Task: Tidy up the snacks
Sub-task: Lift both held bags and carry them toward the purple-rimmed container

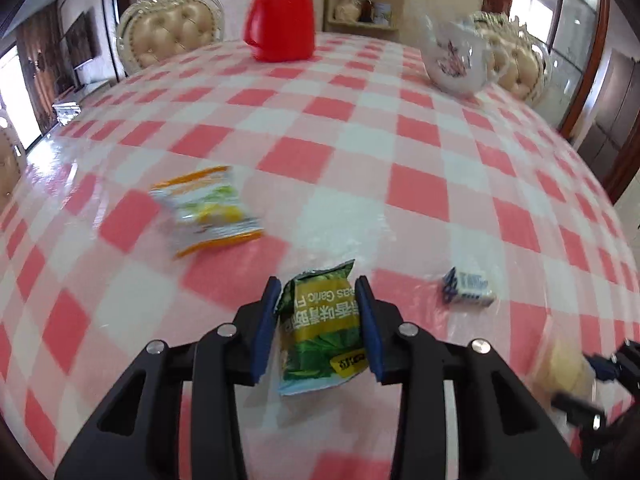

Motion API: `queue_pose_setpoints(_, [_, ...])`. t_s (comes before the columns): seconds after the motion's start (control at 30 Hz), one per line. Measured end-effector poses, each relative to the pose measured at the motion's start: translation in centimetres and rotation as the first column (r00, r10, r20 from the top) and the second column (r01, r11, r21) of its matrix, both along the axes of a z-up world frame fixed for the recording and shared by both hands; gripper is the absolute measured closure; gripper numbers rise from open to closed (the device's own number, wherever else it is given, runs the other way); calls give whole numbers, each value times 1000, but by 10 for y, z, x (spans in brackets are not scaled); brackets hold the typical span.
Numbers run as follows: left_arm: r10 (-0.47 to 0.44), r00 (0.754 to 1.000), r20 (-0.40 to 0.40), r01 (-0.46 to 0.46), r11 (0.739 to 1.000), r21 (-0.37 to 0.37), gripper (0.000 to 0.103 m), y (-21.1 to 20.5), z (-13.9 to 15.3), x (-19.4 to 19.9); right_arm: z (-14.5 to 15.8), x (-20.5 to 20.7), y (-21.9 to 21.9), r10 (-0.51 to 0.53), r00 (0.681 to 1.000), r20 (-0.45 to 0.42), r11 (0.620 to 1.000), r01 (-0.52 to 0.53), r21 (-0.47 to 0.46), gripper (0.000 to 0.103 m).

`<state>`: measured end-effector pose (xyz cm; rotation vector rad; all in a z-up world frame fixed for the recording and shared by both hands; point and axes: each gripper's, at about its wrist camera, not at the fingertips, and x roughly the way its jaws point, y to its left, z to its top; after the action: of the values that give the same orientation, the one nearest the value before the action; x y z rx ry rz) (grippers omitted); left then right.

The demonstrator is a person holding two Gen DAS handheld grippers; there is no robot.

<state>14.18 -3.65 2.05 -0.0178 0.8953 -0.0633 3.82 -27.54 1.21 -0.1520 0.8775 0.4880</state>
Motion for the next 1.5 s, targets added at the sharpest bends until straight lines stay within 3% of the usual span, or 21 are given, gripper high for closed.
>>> queue_pose_setpoints(0.1, [-3, 999, 44, 5, 999, -45, 65, 17, 9, -21, 1, 1, -3, -23, 1000, 4, 1000, 23, 7, 68])
queue_pose_setpoints(0.27, [9, 998, 66, -5, 998, -61, 65, 31, 11, -44, 2, 5, -7, -53, 999, -7, 998, 53, 43, 68])
queue_pose_setpoints(0.47, [16, 998, 61, -11, 997, -82, 65, 40, 8, -61, 13, -5, -11, -78, 997, -14, 983, 79, 166, 68])
queue_pose_setpoints(1.03, [17, 996, 90, -7, 994, -111, 65, 47, 10, -88, 24, -42, 33, -97, 995, 17, 962, 89, 257, 68])
queue_pose_setpoints(1.5, [18, 995, 98, -6, 994, -113, 65, 51, 8, -106, 19, -54, 76, -118, 993, -26, 949, 120, 290, 68])
